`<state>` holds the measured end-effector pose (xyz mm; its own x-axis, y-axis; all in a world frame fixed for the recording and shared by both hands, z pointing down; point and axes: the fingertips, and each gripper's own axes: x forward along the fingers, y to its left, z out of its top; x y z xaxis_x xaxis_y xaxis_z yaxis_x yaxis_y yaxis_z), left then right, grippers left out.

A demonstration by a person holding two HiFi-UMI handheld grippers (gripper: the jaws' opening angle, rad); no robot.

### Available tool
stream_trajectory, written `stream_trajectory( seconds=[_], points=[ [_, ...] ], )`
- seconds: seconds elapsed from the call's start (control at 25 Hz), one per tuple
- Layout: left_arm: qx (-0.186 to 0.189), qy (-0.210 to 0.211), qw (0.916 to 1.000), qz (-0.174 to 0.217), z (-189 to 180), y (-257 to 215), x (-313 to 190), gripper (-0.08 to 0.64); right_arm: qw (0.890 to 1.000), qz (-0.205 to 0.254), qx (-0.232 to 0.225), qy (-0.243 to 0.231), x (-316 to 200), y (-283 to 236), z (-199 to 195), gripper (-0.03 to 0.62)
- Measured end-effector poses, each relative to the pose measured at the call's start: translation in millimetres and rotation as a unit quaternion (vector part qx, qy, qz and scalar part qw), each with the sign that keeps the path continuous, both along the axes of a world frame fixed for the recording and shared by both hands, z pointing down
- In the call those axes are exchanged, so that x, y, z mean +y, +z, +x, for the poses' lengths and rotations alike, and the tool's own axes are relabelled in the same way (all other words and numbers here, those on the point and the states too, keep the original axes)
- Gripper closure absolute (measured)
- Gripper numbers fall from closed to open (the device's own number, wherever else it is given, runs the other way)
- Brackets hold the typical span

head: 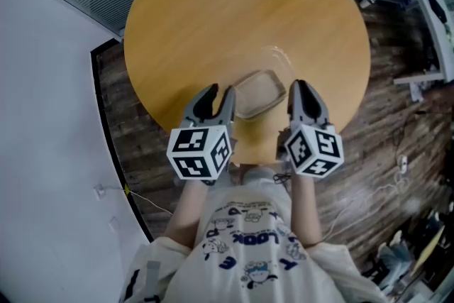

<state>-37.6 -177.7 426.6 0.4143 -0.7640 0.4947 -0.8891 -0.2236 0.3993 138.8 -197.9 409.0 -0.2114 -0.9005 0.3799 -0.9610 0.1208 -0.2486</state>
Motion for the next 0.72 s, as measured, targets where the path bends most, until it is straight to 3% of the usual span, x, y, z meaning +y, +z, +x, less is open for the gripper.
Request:
stream_trajectory(
  seconds=[0.72],
  points=[
    [-0.001,-0.002,0.9935,0.113,-12,-91,-5,0.43,0.995,0.101,0.011,0.006,1,-91,-12,0.555]
  ],
)
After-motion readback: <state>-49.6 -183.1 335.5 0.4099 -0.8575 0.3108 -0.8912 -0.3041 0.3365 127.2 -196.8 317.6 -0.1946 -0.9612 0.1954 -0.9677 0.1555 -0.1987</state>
